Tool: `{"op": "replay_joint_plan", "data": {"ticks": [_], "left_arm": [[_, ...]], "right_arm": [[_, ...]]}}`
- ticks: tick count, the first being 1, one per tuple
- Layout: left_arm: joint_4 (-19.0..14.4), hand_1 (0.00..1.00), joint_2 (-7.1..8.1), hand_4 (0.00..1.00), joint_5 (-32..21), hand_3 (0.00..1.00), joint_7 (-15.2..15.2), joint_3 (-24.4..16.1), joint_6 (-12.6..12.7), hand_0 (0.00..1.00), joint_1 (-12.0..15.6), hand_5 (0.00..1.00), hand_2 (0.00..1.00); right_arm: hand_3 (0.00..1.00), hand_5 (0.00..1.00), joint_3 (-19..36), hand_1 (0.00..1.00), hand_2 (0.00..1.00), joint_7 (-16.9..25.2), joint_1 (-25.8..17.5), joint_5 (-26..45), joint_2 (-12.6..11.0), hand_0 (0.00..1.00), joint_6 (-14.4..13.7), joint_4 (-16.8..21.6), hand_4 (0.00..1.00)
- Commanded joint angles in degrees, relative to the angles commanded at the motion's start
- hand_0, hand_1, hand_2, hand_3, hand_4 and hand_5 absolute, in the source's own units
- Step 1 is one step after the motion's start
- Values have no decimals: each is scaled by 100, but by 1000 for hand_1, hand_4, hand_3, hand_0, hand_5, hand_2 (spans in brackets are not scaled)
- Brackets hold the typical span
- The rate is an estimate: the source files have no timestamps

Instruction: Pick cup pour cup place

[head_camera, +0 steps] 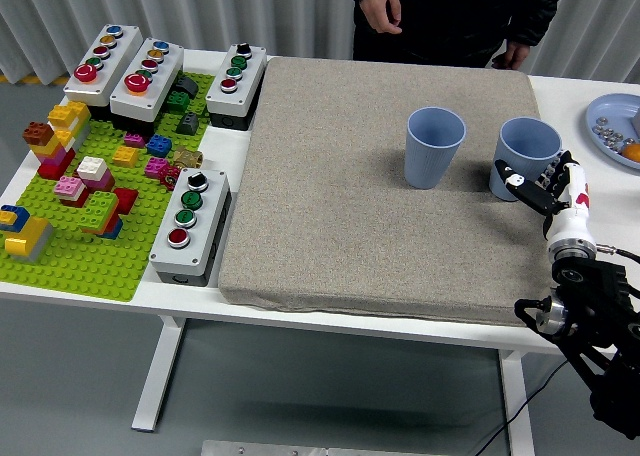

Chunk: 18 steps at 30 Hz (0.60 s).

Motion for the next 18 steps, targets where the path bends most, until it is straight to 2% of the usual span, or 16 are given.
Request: {"op": "replay_joint_plan", "data": {"ticks": [1, 6, 7, 18], "left_arm": [[0, 808, 0, 513, -1, 763, -1, 0, 0, 757, 0, 948, 847], [0, 808, 1, 513, -4, 763, -2, -1, 0, 757, 2, 948, 847], [0, 808, 1, 513, -3, 764, -1, -2, 0, 756, 2, 948, 847], [0, 808, -6, 513, -2, 764, 3, 7, -2, 756, -22, 949, 847]], "right_arm": [[678, 61, 12, 658, 579, 3, -1, 7, -5, 822, 0, 0, 628], [678, 61, 36, 658, 579, -55, 5, -56, -9, 822, 2, 18, 628], [756, 61, 39, 706, 652, -60, 6, -58, -8, 830, 2, 18, 629], [768, 64, -6, 710, 661, 77, -7, 53, 9, 834, 11, -66, 630]]}}
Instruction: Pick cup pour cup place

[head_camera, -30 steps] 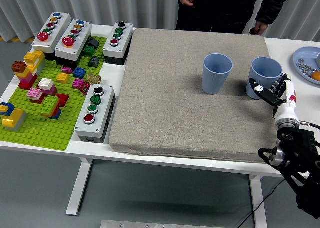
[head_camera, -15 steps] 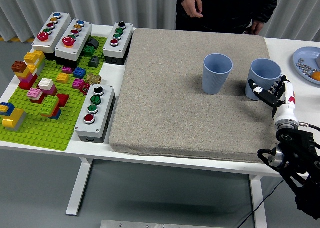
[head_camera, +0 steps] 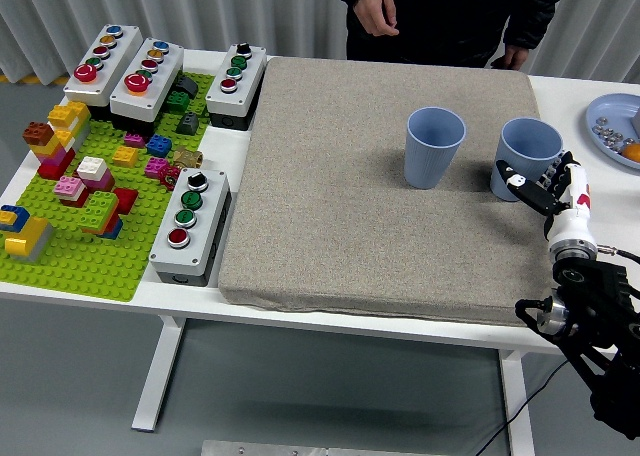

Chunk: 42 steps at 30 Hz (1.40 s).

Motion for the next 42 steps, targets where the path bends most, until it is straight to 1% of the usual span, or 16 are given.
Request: {"op": "replay_joint_plan", "data": {"ticks": [5, 12, 13, 18, 19, 24, 25, 30, 31, 36, 37, 42], "left_arm": [[0, 808, -2, 513, 4, 763, 1, -5, 0, 756, 1, 949, 847], [0, 808, -3, 514, 8, 763, 3, 3, -5, 756, -3, 949, 847], [0, 808, -3, 513, 8, 763, 2, 2, -5, 757, -3, 949, 847], [0, 808, -1, 513, 3, 763, 1, 6, -6, 757, -5, 949, 847], [0, 808, -2, 513, 10, 763, 3, -1, -4, 757, -4, 949, 846], [0, 808, -2, 513, 6, 763, 3, -2, -4, 757, 5, 949, 846], [0, 808, -3, 513, 6, 763, 3, -2, -3, 757, 5, 950, 846], [0, 808, 0, 513, 5, 763, 3, 5, -5, 757, 7, 950, 846], [0, 808, 0, 513, 6, 762, 4, 4, -5, 757, 9, 949, 846], [0, 808, 2, 513, 12, 762, 8, 2, -4, 757, 21, 949, 846], [0, 808, 1, 513, 15, 763, 8, -2, -3, 758, 26, 949, 846], [0, 808, 5, 513, 13, 763, 6, 1, -6, 758, 46, 949, 846]], "right_arm": [[768, 58, -12, 710, 654, 2, -3, 25, 5, 832, 14, -41, 625], [768, 61, -19, 710, 655, -75, -2, 6, 3, 832, 136, -52, 627], [788, 110, -14, 722, 702, -98, -1, -17, 3, 834, 141, -44, 684], [788, 110, -13, 722, 702, -136, 3, -60, 3, 834, 161, -29, 684], [808, 185, -19, 735, 737, -142, 1, -62, 3, 846, 173, -32, 756], [808, 185, -10, 735, 737, -222, -9, -114, 8, 846, 260, -50, 756], [863, 219, -8, 788, 813, -237, -9, -131, 7, 873, 277, -52, 797], [863, 219, 6, 788, 813, -335, -13, -236, 6, 873, 358, -61, 797], [899, 228, 8, 818, 879, -348, -14, -249, 5, 891, 368, -61, 823], [899, 228, 13, 818, 879, -445, -17, -365, 10, 891, 429, -58, 823], [939, 223, 15, 834, 934, -458, -19, -385, 11, 905, 428, -56, 832], [939, 223, 48, 834, 934, -536, -39, -482, 15, 905, 480, -52, 832]]}}
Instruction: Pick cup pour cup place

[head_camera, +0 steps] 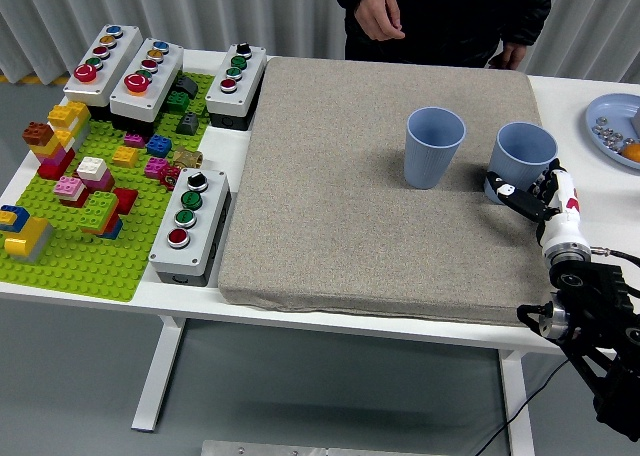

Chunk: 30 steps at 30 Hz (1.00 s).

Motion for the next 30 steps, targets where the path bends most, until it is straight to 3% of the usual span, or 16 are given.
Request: {"op": "replay_joint_plan", "data": {"ticks": [13, 30], "left_arm": [[0, 807, 2, 513, -8, 762, -7, -19, 8, 759, 2, 949, 846], [0, 807, 19, 513, 32, 762, -9, -87, 6, 759, -4, 950, 846]], "right_arm": [[946, 227, 175, 850, 960, -159, -63, -260, -126, 912, 29, 179, 857], [940, 224, 301, 848, 959, -292, -426, -463, -489, 913, -4, 862, 854]]}}
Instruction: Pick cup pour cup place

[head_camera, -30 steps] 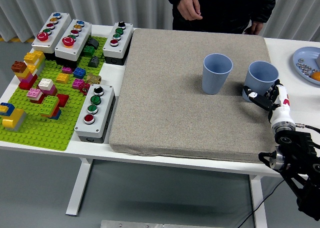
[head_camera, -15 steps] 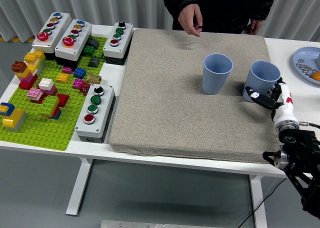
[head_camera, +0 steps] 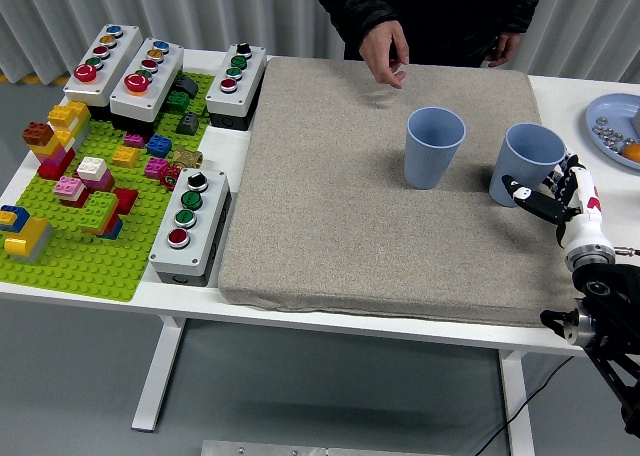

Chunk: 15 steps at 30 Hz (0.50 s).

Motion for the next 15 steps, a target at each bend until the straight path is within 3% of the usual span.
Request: {"op": "replay_joint_plan", "data": {"ticks": [15], "left_arm": [[0, 805, 9, 513, 46, 760, 24, -82, -10, 759, 7, 952, 846]], "right_arm": [[932, 221, 1, 849, 963, -92, -293, -90, -144, 913, -8, 438, 848]]}}
